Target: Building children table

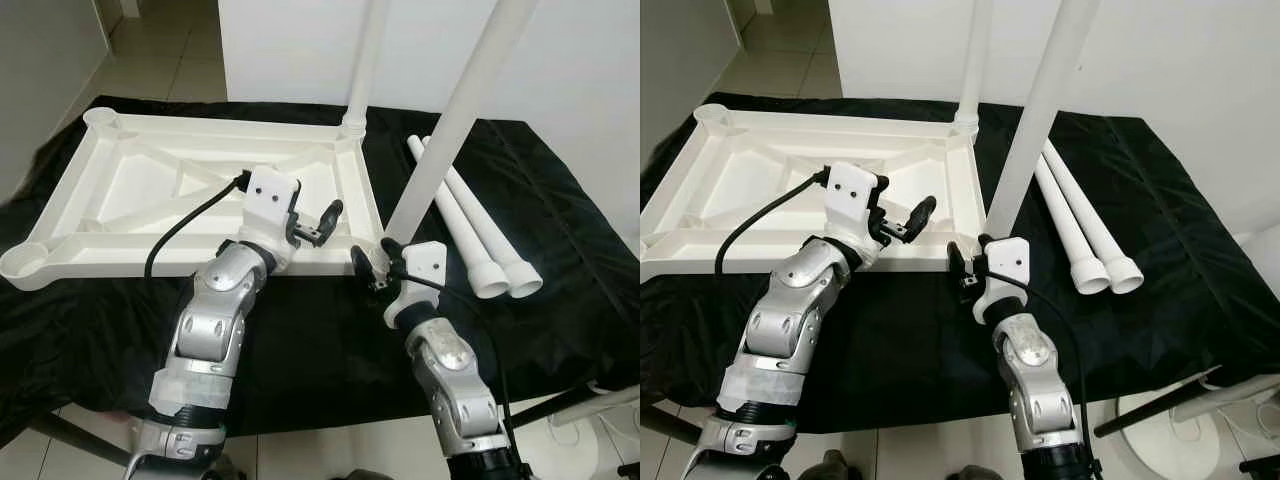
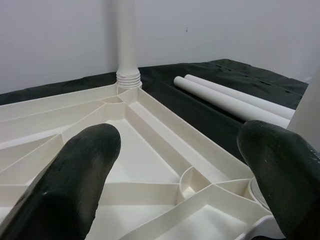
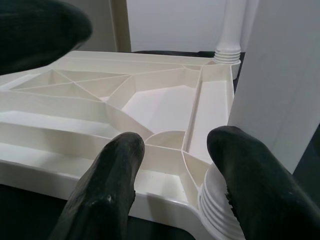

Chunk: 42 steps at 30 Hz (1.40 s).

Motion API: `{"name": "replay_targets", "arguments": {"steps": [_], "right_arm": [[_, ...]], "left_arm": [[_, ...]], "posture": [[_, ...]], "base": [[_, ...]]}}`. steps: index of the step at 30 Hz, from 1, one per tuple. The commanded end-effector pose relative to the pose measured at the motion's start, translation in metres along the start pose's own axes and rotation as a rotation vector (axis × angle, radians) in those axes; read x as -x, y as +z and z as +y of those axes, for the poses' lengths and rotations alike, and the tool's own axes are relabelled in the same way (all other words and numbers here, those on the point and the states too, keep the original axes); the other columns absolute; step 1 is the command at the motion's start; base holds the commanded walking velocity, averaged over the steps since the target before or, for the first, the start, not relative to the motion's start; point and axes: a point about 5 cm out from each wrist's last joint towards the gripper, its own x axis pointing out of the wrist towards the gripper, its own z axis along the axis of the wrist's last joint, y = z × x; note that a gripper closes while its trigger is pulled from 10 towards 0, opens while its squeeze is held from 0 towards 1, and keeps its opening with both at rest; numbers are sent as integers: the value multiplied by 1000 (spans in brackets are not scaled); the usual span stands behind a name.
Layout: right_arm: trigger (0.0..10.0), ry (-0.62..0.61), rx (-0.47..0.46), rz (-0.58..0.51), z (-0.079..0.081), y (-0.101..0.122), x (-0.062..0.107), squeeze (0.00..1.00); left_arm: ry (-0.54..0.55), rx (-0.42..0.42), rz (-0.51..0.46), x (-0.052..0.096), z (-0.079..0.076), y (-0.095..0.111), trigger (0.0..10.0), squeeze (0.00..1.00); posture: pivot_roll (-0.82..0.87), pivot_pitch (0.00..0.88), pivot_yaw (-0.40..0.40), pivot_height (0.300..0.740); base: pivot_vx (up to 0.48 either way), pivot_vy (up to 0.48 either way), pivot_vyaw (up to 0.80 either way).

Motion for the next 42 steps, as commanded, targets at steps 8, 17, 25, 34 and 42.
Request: {"name": "replay_targets", "arguments": {"steps": [8,17,25,34,42], "right_arm": [[10000,-112,17,16,-42,2,-6,0],[10000,-132,6,-1,-53,5,-3,0],[10000,-121,-42,-16,-45,3,0,0],[10000,-100,-60,-41,-39,5,2,0],[10000,-109,-60,-43,-38,4,3,0]], "left_arm": [[78,-9,6,-2,0,-1,10000,0],[-118,-110,66,8,-25,-16,10000,0],[-128,-193,236,10,-22,-42,10000,0],[22,-193,387,7,3,-59,10000,0],[125,-232,520,6,30,-70,10000,0]], "posture": [[-48,18,-66,740],[-54,26,-61,740],[-49,30,-56,740],[-57,32,-39,740],[-61,33,-27,740]], "base": [[0,0,0],[0,0,0],[0,0,0],[0,0,0],[0,0,0]]}}
